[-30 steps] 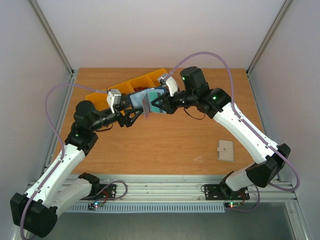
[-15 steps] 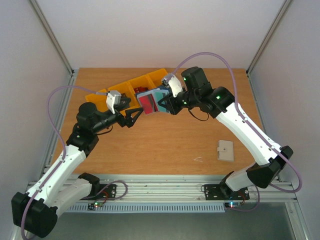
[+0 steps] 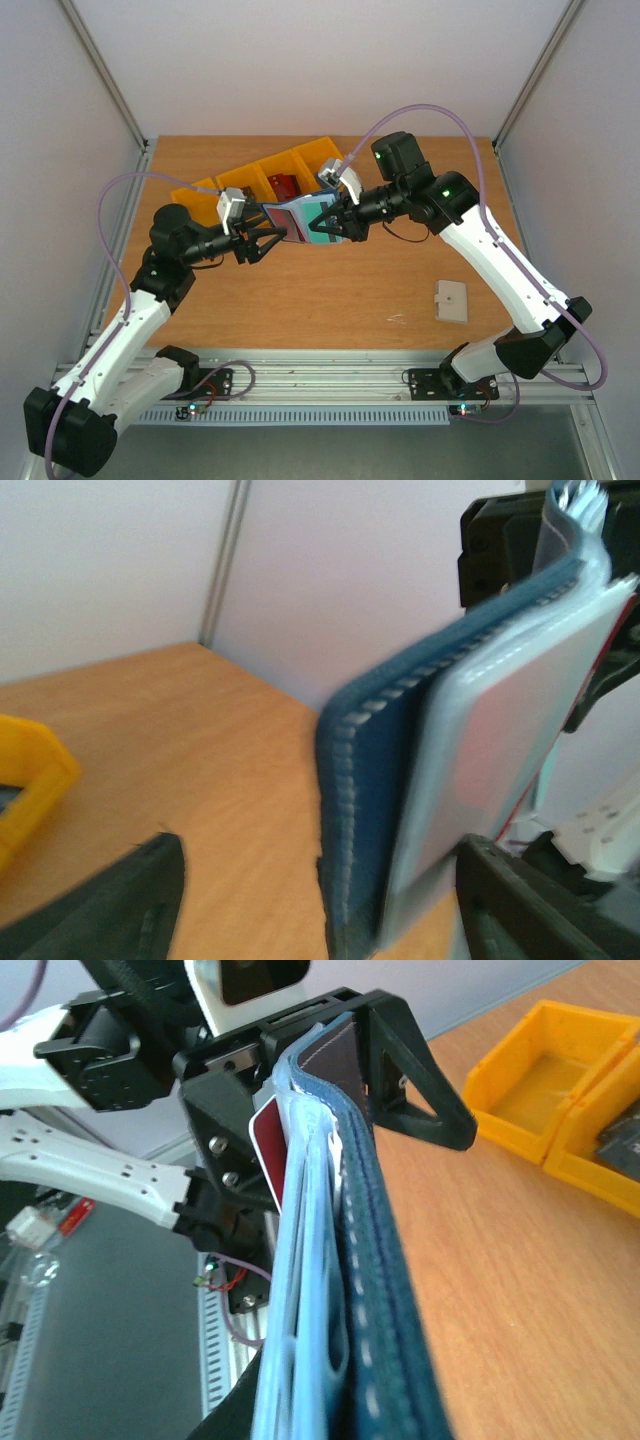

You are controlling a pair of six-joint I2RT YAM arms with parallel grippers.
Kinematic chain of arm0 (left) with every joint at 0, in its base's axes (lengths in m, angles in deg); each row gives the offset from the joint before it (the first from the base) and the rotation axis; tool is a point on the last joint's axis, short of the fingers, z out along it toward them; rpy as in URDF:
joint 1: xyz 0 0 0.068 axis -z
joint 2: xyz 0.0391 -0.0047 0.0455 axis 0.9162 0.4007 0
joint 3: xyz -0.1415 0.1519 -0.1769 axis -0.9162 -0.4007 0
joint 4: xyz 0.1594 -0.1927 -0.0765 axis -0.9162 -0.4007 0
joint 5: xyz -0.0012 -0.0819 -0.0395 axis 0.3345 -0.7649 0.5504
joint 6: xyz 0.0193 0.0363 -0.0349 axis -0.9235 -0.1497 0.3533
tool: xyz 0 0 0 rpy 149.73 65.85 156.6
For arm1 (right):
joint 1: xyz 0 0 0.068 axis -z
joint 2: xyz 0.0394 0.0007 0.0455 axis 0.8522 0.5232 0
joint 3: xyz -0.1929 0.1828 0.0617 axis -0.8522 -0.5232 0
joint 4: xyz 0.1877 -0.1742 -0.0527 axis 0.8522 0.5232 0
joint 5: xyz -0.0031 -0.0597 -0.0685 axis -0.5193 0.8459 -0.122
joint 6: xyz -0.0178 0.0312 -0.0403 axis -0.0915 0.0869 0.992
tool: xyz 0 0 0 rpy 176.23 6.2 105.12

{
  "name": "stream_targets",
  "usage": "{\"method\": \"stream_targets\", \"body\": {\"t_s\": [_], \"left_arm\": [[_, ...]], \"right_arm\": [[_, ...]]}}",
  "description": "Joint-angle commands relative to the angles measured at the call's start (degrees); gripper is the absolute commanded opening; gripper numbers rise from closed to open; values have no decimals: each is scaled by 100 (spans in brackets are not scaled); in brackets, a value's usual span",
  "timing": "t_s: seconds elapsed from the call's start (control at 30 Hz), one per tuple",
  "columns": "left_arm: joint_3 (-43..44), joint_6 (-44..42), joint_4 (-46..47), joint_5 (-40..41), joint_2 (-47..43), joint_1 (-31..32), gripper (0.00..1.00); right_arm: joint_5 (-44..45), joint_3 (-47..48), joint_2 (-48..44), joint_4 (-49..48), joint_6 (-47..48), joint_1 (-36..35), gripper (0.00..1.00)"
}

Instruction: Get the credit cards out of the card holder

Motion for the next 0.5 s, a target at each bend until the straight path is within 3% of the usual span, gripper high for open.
{"method": "stream_targets", "body": {"t_s": [0.0,0.07,0.13,0.23,0.3,0.43,0.47], "left_arm": [[-18,264,659,-756,-90,-62,39],[-3,380,794,-854,-81,-68,42],[42,422,893,-1080,-73,-66,55],[129,438,911,-1365,-53,-70,57],[173,460,919,-1491,-45,-63,47],[245,438,931,-1647,-53,-82,3],[269,421,902,-1647,-49,-85,1]], "right_arm": [[-648,196,28,224,199,37,1],[-751,202,49,193,173,35,1],[-788,191,45,156,167,39,1],[-784,172,41,128,187,44,1],[-808,180,59,118,202,62,1],[-811,141,69,-26,85,163,1],[-803,126,76,-93,35,185,1]]}}
